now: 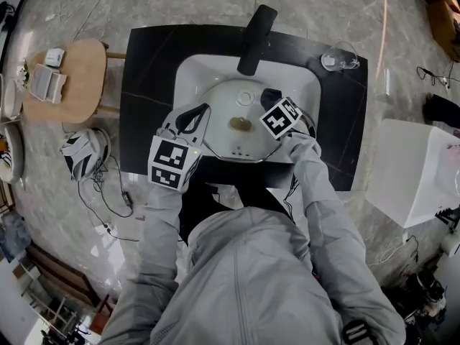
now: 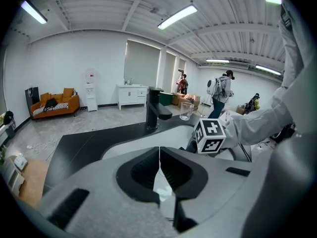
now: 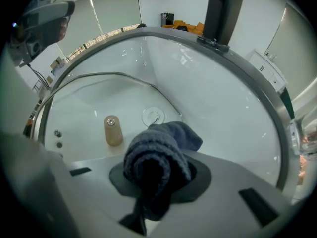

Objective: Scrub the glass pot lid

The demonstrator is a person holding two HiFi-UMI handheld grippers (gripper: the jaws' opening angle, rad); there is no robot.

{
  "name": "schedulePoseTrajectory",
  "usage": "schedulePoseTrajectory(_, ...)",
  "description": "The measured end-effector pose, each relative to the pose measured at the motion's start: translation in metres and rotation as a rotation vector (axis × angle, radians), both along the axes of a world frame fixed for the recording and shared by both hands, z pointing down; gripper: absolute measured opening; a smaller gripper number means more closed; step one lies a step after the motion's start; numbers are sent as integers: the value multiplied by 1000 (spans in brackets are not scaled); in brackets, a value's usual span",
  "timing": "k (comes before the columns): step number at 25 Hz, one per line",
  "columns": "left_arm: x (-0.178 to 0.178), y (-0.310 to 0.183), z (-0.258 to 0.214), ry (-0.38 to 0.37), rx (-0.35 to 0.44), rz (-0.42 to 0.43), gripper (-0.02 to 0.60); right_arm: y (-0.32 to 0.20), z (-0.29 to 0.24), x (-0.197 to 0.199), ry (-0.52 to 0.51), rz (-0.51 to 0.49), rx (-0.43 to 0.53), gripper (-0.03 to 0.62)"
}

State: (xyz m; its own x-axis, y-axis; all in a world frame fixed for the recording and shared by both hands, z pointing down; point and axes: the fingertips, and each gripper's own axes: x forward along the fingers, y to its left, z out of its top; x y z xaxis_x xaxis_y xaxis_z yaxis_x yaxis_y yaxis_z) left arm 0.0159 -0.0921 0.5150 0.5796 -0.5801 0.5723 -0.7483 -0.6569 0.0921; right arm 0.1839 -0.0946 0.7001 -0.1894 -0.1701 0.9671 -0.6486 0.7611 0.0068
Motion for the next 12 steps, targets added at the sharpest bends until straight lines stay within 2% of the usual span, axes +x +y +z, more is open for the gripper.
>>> schedulePoseTrajectory(8,-2,4,-4,6,1,7,28,7,4,-10,30,-27,-7,87)
schedulePoseTrajectory(12,-8,4,-5,7,-1,4,28,9,4,-26,8,-33,-26,87)
